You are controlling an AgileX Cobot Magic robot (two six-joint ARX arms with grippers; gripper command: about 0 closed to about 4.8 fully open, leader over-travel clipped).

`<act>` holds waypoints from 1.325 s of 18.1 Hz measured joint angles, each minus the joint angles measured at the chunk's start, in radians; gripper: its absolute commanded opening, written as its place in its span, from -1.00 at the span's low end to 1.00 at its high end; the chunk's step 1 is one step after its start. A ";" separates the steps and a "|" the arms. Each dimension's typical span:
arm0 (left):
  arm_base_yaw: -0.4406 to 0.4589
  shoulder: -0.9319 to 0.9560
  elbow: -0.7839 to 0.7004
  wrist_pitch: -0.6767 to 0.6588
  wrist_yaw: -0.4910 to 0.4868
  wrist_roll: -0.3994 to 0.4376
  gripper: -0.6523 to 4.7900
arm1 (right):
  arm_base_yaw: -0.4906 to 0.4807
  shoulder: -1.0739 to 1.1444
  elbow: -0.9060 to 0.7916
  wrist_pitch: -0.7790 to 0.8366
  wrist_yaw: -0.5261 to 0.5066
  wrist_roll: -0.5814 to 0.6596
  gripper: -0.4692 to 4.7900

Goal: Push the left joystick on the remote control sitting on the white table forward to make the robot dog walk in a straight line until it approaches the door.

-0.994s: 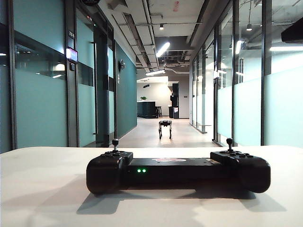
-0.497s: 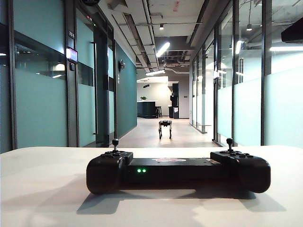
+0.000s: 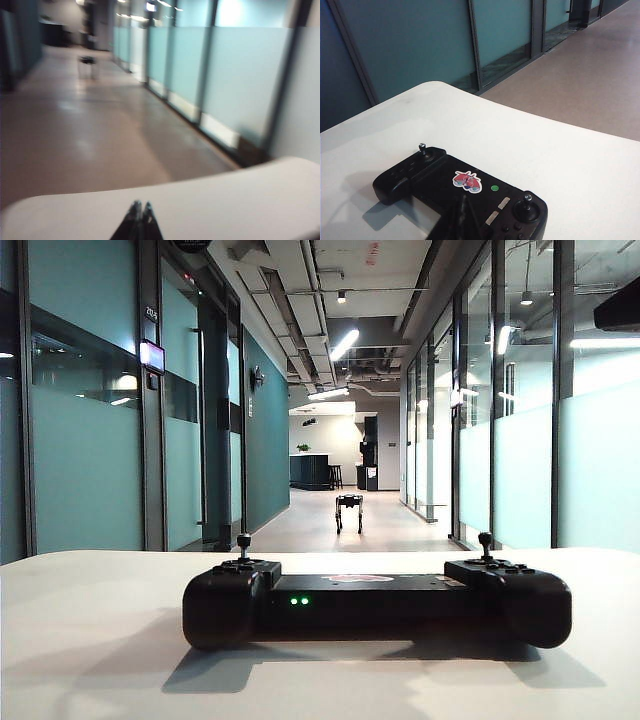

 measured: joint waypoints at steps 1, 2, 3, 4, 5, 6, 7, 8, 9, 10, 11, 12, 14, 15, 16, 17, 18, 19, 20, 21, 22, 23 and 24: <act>0.044 0.000 0.000 -0.002 0.002 0.000 -0.78 | 0.000 0.000 0.000 0.000 0.000 0.000 -0.82; 0.081 0.000 0.000 -0.003 0.009 0.000 -0.78 | 0.000 0.000 0.000 0.000 0.000 0.000 -0.82; 0.122 0.000 0.000 -0.013 0.018 0.000 -0.78 | 0.000 0.000 0.000 0.000 0.000 0.000 -0.82; 0.153 0.000 -0.002 -0.024 0.020 0.000 -0.78 | 0.000 0.000 0.000 0.000 0.000 0.000 -0.82; 0.183 0.000 -0.008 -0.028 0.028 0.000 -0.78 | 0.000 0.000 0.000 0.000 0.000 0.000 -0.82; 0.226 0.000 -0.013 -0.032 0.042 0.000 -0.78 | 0.000 0.000 0.000 0.000 0.000 0.000 -0.82; 0.264 0.000 -0.017 -0.036 0.053 0.000 -0.78 | 0.000 0.000 0.000 0.000 0.000 0.000 -0.82; 0.299 0.000 -0.017 -0.040 0.062 0.000 -0.78 | 0.000 0.000 0.000 0.000 0.000 0.000 -0.82; 0.317 0.000 -0.017 -0.039 0.064 0.000 -0.78 | 0.000 0.000 0.000 0.000 0.000 0.000 -0.82; 0.334 0.000 -0.018 -0.039 0.068 0.000 -0.78 | 0.000 0.000 0.000 0.000 0.000 0.000 -0.82; 0.349 0.000 -0.026 -0.034 0.068 0.000 -0.78 | 0.000 0.000 0.000 0.000 0.000 0.000 -0.82; 0.358 0.000 -0.042 -0.033 0.068 0.000 -0.78 | 0.000 0.000 0.000 0.000 0.000 0.000 -0.82; 0.359 0.000 -0.065 -0.051 0.065 0.000 -0.78 | 0.000 0.000 0.000 0.000 0.000 0.000 -0.82; 0.359 0.000 -0.065 -0.063 0.043 0.000 -0.78 | 0.000 0.000 0.000 0.000 0.000 0.000 -0.82; 0.359 0.000 -0.064 -0.063 0.011 0.000 -0.78 | 0.000 0.000 0.000 0.000 0.000 0.000 -0.82; 0.359 0.000 -0.064 -0.063 -0.033 0.000 -0.78 | 0.000 0.000 0.000 0.000 0.000 0.000 -0.82; 0.359 0.000 -0.064 -0.064 -0.056 0.000 -0.78 | 0.000 0.000 0.000 0.000 0.000 0.000 -0.82; 0.359 0.000 -0.065 -0.070 -0.063 0.000 -0.78 | 0.000 0.000 0.000 0.000 0.000 0.000 -0.82; 0.359 0.000 -0.064 -0.082 -0.064 0.000 -0.78 | 0.000 0.000 0.000 0.000 0.000 0.000 -0.82; 0.359 0.000 -0.064 -0.091 -0.064 0.000 -0.78 | 0.000 0.000 0.000 0.000 0.000 0.000 -0.82; 0.359 0.000 -0.064 -0.097 -0.064 0.000 -0.78 | 0.000 0.000 0.000 0.000 0.000 0.000 -0.82; 0.359 0.000 -0.064 -0.107 -0.064 0.000 -0.78 | 0.000 0.000 0.000 0.000 0.000 0.000 -0.82; 0.359 0.000 -0.064 -0.108 -0.064 0.000 -0.78 | 0.000 0.000 0.000 0.000 0.000 0.000 -0.82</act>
